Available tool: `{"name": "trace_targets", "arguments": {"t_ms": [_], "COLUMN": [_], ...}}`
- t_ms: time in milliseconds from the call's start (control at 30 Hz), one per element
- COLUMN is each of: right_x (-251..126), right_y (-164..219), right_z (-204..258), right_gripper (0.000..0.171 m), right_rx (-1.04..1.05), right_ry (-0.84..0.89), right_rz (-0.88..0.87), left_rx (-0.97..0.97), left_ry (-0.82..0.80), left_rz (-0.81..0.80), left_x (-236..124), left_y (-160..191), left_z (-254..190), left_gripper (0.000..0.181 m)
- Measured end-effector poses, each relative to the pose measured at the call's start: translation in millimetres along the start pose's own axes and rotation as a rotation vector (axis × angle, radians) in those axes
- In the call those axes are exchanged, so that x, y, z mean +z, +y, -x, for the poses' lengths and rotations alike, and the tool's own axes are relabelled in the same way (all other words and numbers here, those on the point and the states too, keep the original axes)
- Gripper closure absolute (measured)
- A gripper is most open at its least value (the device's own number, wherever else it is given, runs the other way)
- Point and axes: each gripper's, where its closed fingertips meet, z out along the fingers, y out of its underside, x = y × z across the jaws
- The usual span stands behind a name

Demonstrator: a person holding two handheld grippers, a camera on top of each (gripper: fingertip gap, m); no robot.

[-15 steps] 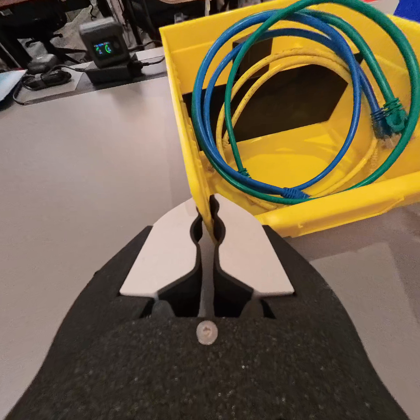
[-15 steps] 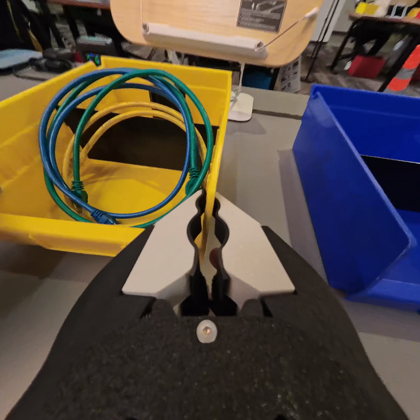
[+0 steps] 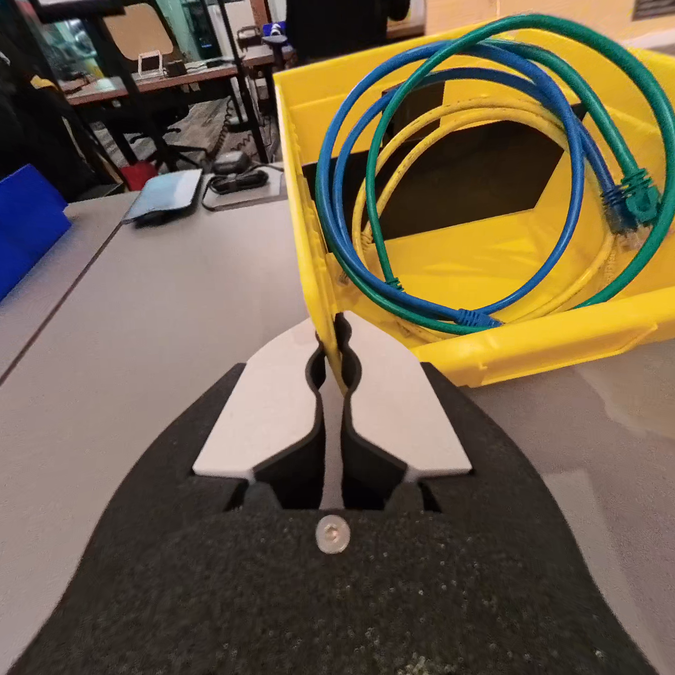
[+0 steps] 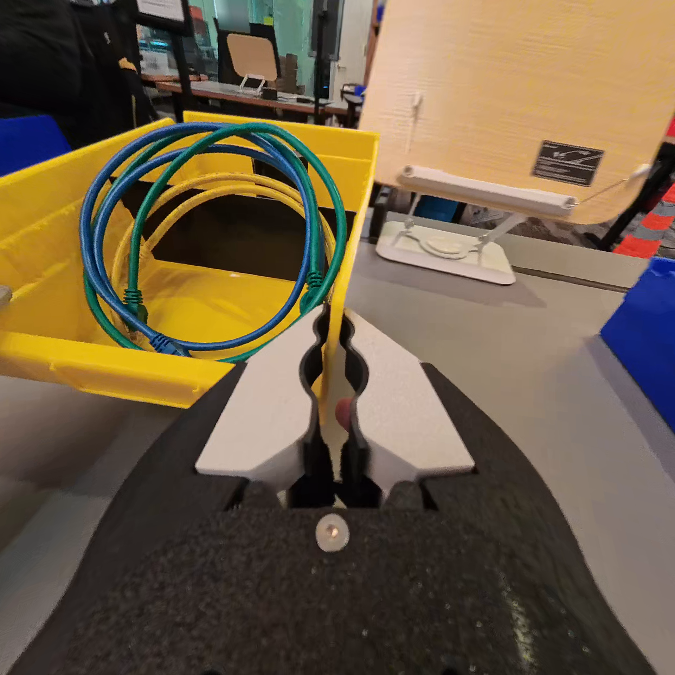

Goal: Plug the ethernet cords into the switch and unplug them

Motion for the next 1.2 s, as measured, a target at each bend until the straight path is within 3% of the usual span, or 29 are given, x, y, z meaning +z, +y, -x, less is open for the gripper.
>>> {"name": "trace_targets", "arguments": {"t_ms": [300,433,567,667,767,833,900,1067,1200], "right_x": [29,27,24,-1,-52,-84,-100,-124,-141], "right_y": [45,46,48,45,24,19,21,59,82], "right_z": [61,68,72,77,68,43,-3,-135,-209], "right_gripper": [0.166,0.164,0.159,0.155,0.15,0.137,0.135,0.128,0.121], "right_rx": [-0.01,-0.013,0.005,0.004,0.034,0.025,-0.017,0.009,0.005], "right_ry": [-0.11,-0.181,-0.319,-0.535,-0.792,-0.876,-0.825,-0.57,-0.357], "right_rz": [0.179,0.21,0.314,0.382,0.337,0.301,0.229,0.119,0.074], "left_rx": [0.013,-0.125,-0.107,-0.095,-0.069,-0.063,-0.055,0.015,-0.001], "left_ry": [-0.11,-0.1,-0.125,-0.137,-0.131,-0.144,-0.159,-0.225,-0.308], "left_rz": [0.143,0.155,0.147,0.144,0.15,0.152,0.157,0.195,0.186], "left_x": [10,13,13,13,12,11,8,-11,-32], "left_y": [46,49,49,50,52,52,53,51,37], "left_z": [55,59,60,61,62,63,63,63,57], "left_gripper": [0.179,0.179,0.177,0.175,0.174,0.171,0.171,0.167,0.155]}}
